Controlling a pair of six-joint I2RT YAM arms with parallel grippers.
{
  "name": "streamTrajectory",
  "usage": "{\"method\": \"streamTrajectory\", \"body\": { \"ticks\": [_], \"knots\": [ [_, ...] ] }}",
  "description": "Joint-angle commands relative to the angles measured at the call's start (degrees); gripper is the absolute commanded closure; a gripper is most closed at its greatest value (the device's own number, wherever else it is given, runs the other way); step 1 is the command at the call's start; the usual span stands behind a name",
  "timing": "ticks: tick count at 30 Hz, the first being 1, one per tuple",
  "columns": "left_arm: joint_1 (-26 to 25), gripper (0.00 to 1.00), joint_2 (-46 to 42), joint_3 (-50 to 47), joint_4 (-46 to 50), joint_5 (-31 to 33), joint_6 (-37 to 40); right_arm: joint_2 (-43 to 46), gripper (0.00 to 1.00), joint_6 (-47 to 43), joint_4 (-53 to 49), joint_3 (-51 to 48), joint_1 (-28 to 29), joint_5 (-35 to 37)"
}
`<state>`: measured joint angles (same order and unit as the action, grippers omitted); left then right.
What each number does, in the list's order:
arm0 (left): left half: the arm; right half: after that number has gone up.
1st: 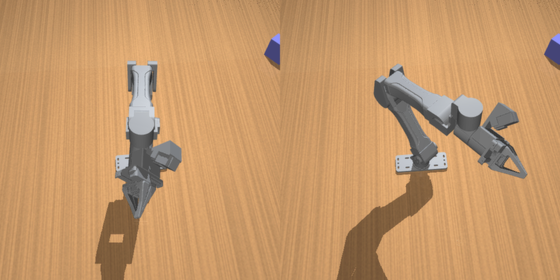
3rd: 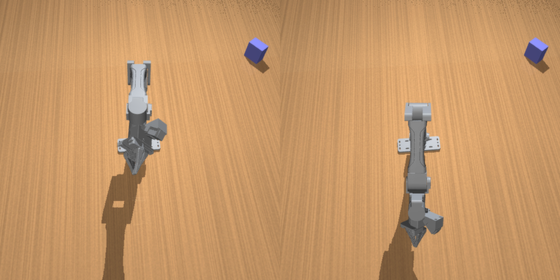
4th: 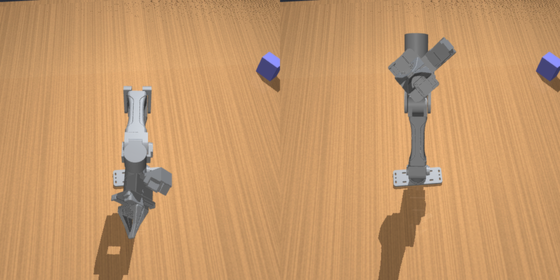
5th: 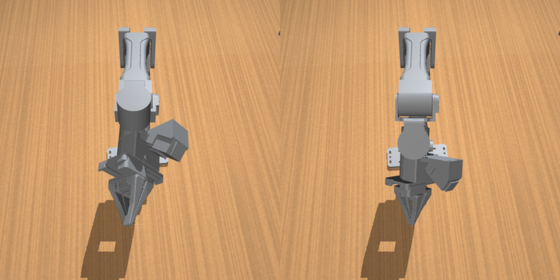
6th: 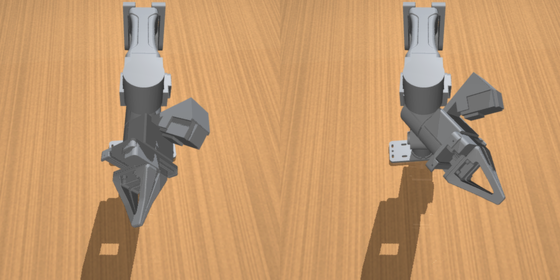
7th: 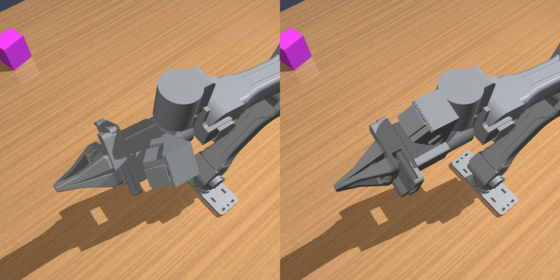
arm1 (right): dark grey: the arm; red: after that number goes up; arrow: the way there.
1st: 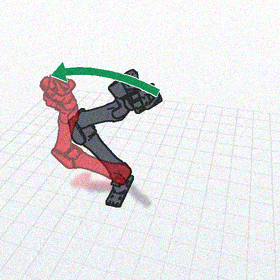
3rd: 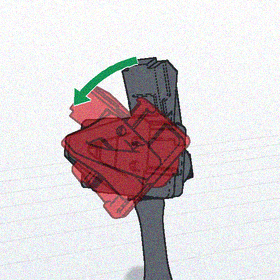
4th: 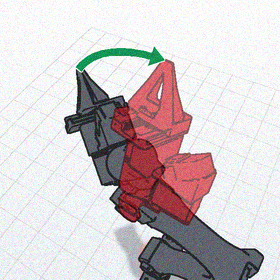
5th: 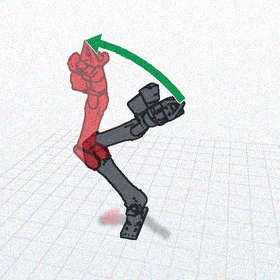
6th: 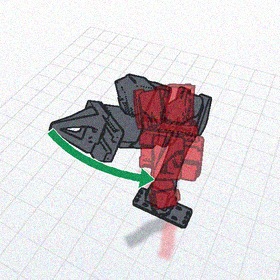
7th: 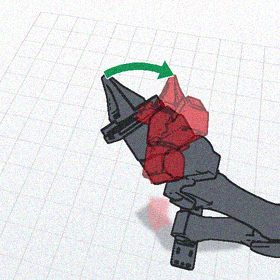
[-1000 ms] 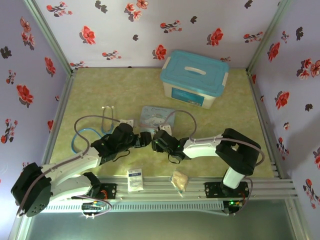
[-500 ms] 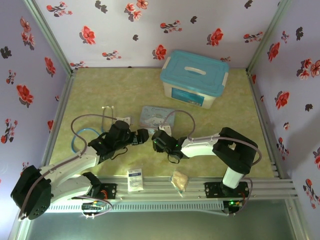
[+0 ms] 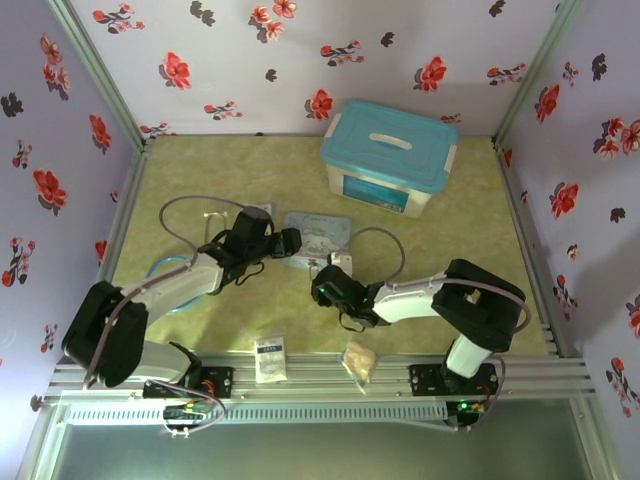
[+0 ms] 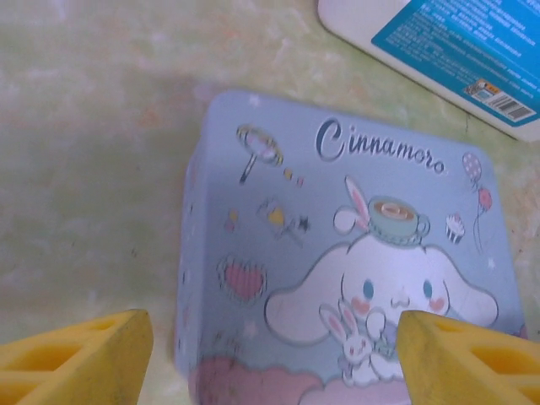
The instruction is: Unlock a padlock with a key
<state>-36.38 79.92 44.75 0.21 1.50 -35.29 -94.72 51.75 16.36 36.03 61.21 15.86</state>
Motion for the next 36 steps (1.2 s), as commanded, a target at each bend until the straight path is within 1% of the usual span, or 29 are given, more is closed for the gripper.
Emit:
{"method": "streamTrajectory", "body": {
  "ticks": [1, 2, 4, 7, 10, 11, 12, 13, 15, 17, 21, 32, 35, 36],
  "knots": [
    [-0.4, 0.24, 1.1, 2.9, 1.0, 2.9, 3.3, 0.9, 0.76, 4.3, -3.2, -3.9, -0.5, -2.1],
    [-0.4, 0.24, 1.0, 3.1, 1.0, 3.5, 3.7, 1.2, 0.78, 4.8, -2.3, -4.9, -0.9, -2.1],
    [-0.1, 0.21, 1.2, 3.8, 1.7, 5.4, 4.7, 1.5, 0.80, 5.7, -0.1, -6.3, -1.6, -2.9],
    [1.0, 0.19, 4.2, 5.3, 1.7, 4.5, 6.1, 1.1, 0.81, 6.2, 0.6, -6.5, -1.9, -3.4],
    [0.9, 0.24, 7.6, 6.0, -0.5, 0.2, 6.6, 0.0, 0.81, 8.0, 0.7, -5.7, -1.9, -3.7],
    [0.7, 0.26, 8.5, 6.3, -0.8, -0.4, 6.3, -0.7, 0.80, 9.7, 1.1, -5.6, -1.9, -3.7],
    [0.5, 0.30, 9.0, 6.6, -0.6, -0.4, 6.2, -1.4, 0.79, 11.6, 1.2, -5.3, -2.0, -3.6],
    [-0.1, 0.35, 9.3, 7.1, 0.1, 0.6, 6.5, -2.4, 0.79, 13.7, 1.4, -4.8, -1.8, -3.7],
    [-1.6, 0.36, 9.6, 8.0, 3.6, 5.9, 6.5, -3.5, 0.80, 16.5, 1.3, -3.9, -1.1, -3.4],
    [-2.6, 0.36, 9.5, 7.7, 4.9, 9.2, 6.8, -4.1, 0.81, 19.9, 3.2, -4.5, -0.7, -2.6],
    [-2.8, 0.35, 9.0, 5.5, 3.9, 10.3, 6.2, -5.3, 0.83, 25.6, 8.4, -6.1, -0.3, -1.9],
    [-2.7, 0.35, 10.7, 3.3, -1.6, 7.2, 8.0, -9.6, 0.84, 32.9, 11.4, -3.6, 0.7, 2.0],
    [-1.5, 0.34, 10.3, 2.5, -5.8, 2.5, 5.4, -9.9, 0.84, 33.8, 10.1, -2.3, 1.0, 2.9],
    [-0.4, 0.33, 10.3, 1.8, -8.6, -0.7, 3.3, -9.8, 0.84, 34.1, 9.1, -1.8, 1.2, 2.9]
  ]
}}
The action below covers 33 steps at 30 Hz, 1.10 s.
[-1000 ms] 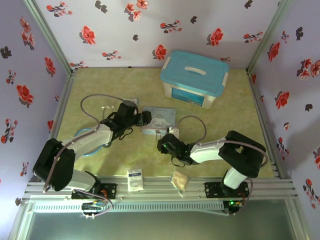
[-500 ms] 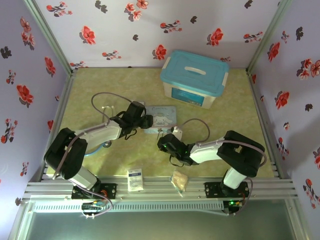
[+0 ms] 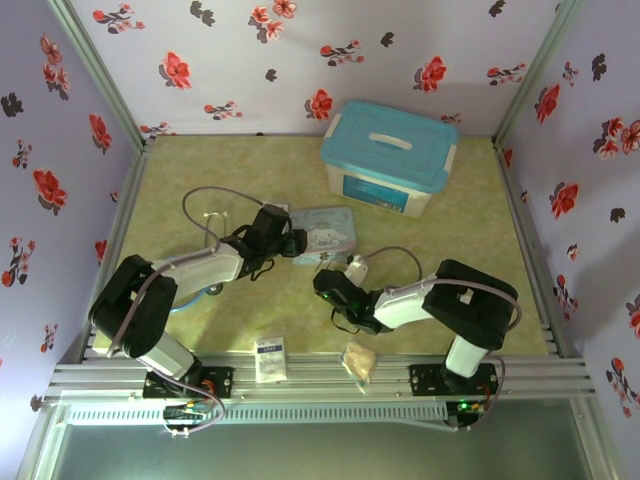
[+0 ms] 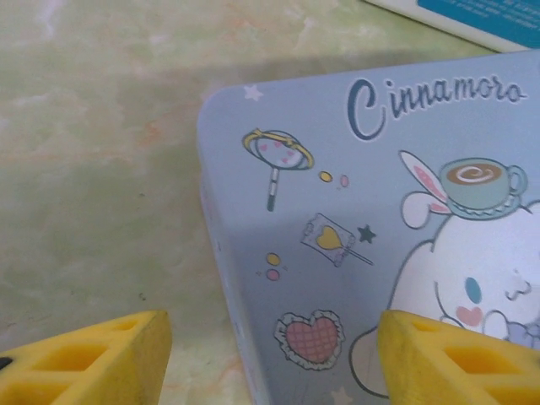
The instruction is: Unlock a padlock with a key
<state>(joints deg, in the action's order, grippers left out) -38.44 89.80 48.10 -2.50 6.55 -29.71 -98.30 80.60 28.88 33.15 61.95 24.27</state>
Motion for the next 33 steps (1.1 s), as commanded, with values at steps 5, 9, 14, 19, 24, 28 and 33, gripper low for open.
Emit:
{"method": "streamTrajectory", "body": {
  "ticks": [5, 9, 14, 19, 24, 28, 33],
  "knots": [
    [4.6, 0.28, 4.2, 0.4, -11.9, -12.4, -5.9, -6.8, 0.85, 6.0, -5.5, 2.2, 1.0, -3.1],
    [4.2, 0.33, 7.9, 2.6, -8.7, -11.7, -3.9, -9.2, 0.85, 7.4, -3.3, 3.0, 1.0, -3.6],
    [2.4, 0.39, 8.0, 1.4, -3.7, -4.6, 0.3, -13.6, 0.85, 11.0, 3.4, 3.7, 1.2, -4.3],
    [2.1, 0.43, 9.1, -0.8, -3.3, -3.6, 2.1, -12.7, 0.85, 13.0, 3.5, 2.2, 1.2, 0.2],
    [2.2, 0.48, 9.9, -1.4, -2.3, -2.1, 4.0, -13.9, 0.85, 15.7, 10.9, -0.2, 0.1, 3.1],
    [2.2, 0.49, 10.1, -2.5, -3.1, -1.8, 5.1, -14.6, 0.87, 16.2, 16.3, -1.8, -2.3, 3.2],
    [2.6, 0.51, 8.3, -5.4, -6.5, -1.5, 7.3, -10.2, 0.87, 13.6, 13.0, -2.8, -3.5, 5.1]
  ]
}}
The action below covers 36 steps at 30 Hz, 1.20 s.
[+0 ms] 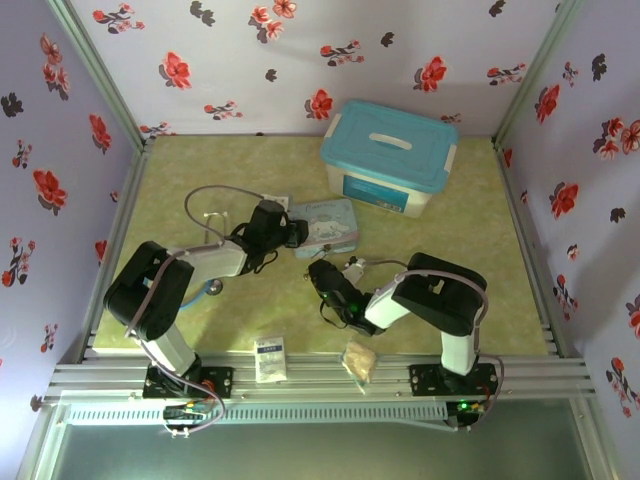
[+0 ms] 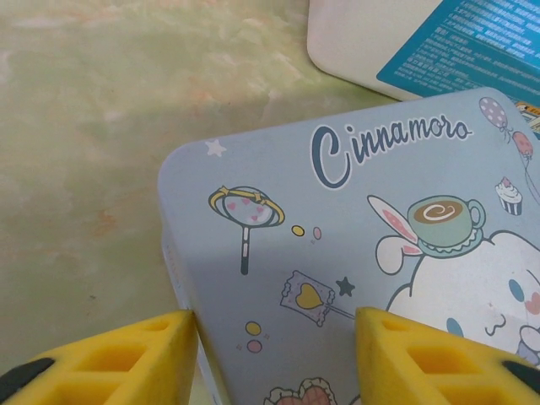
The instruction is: Unlock a padlock with a key
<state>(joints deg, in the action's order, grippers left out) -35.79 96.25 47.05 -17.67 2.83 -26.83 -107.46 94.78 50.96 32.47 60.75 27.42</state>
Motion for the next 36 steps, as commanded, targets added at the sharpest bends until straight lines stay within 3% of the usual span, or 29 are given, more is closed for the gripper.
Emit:
{"method": "streamTrajectory", "body": {
  "ticks": [1, 12, 20, 29, 32, 36],
  "knots": [
    [0.1, 0.51, 1.8, -4.2, 9.0, 2.2, 4.7, -0.2, 0.87, -0.6, -10.2, -2.3, -2.4, 2.5],
    [0.5, 0.53, 2.5, -5.0, 8.6, 0.6, 5.0, -6.0, 0.89, 10.4, -1.7, -5.0, -2.4, 6.5],
    [1.2, 0.52, 3.1, -5.2, 8.8, 0.5, 5.3, -4.3, 0.89, 11.5, -5.8, -3.9, -2.3, 12.3],
    [2.1, 0.52, 4.2, -5.6, 8.1, 0.2, 5.6, -6.5, 0.90, 11.3, 4.0, -8.7, -4.8, 12.4],
    [2.1, 0.53, 5.1, -5.6, 7.5, 0.2, 5.4, -3.7, 0.90, 7.9, -0.8, -6.4, -4.5, 11.5],
    [2.1, 0.53, 4.8, -5.5, 7.4, 0.1, 5.4, 3.5, 0.90, 1.9, -19.2, -2.3, -4.4, 13.5]
  ]
}}
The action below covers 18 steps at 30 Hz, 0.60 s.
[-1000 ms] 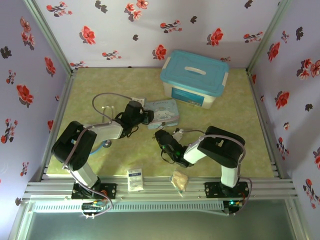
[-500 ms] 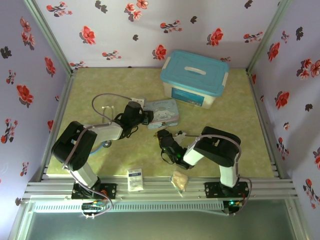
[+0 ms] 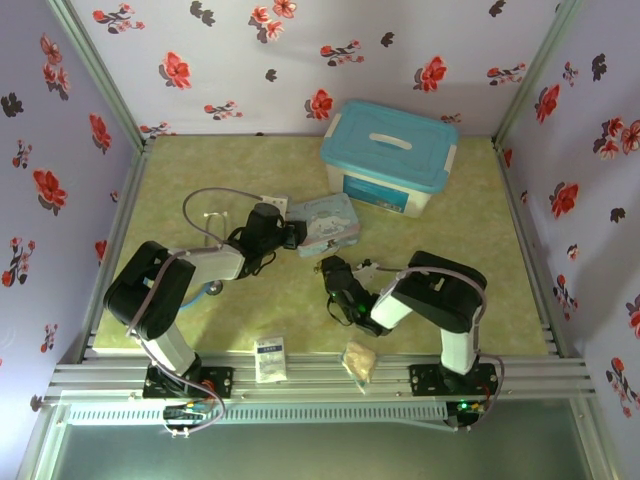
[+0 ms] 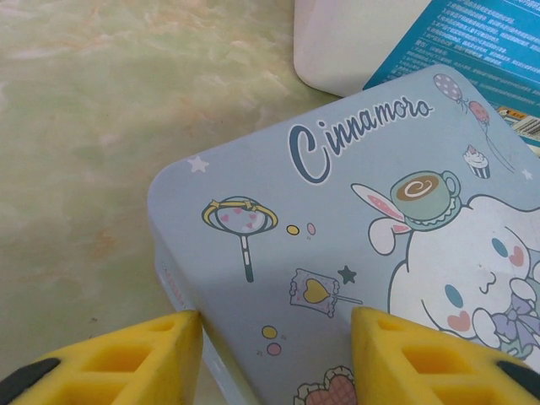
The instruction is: Unlock a padlock with a key
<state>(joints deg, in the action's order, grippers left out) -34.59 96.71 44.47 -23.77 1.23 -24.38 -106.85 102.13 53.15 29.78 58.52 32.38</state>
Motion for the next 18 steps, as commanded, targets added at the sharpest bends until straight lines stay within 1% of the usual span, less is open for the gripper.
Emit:
{"method": "streamTrajectory", "body": {
  "ticks": [1, 2, 3, 4, 8, 10, 15, 18],
  "knots": [
    [0.9, 0.53, 4.2, -2.9, 13.5, 1.7, 3.1, 4.5, 0.89, -6.5, -27.4, 1.7, -2.7, 8.5],
    [0.9, 0.53, 4.1, -2.9, 13.7, 1.7, 3.2, 5.6, 0.89, -8.3, -31.7, 3.1, -3.4, 7.8],
    [0.9, 0.53, 4.1, -2.8, 13.7, 1.7, 3.4, 6.2, 0.89, -8.2, -36.1, 4.4, -3.8, 7.4],
    [1.0, 0.53, 4.1, -2.8, 13.7, 1.7, 3.5, 6.3, 0.88, -8.0, -38.1, 4.9, -4.0, 7.2],
    [1.0, 0.55, 4.6, -2.6, 13.7, 1.4, 4.0, 4.3, 0.89, -6.0, -30.8, 2.0, -4.7, 5.7],
    [1.0, 0.55, 4.8, -2.7, 13.8, 1.3, 4.1, 4.3, 0.89, -6.1, -27.6, 0.8, -4.9, 6.1],
    [1.0, 0.55, 4.1, -2.8, 13.8, 0.8, 3.8, 6.1, 0.88, -7.1, -27.0, 0.2, -5.4, 6.1],
    [1.1, 0.55, 3.2, -2.4, 14.4, -0.1, 3.2, 6.5, 0.86, -15.6, -17.2, -2.3, -7.7, 3.3]
  ]
}}
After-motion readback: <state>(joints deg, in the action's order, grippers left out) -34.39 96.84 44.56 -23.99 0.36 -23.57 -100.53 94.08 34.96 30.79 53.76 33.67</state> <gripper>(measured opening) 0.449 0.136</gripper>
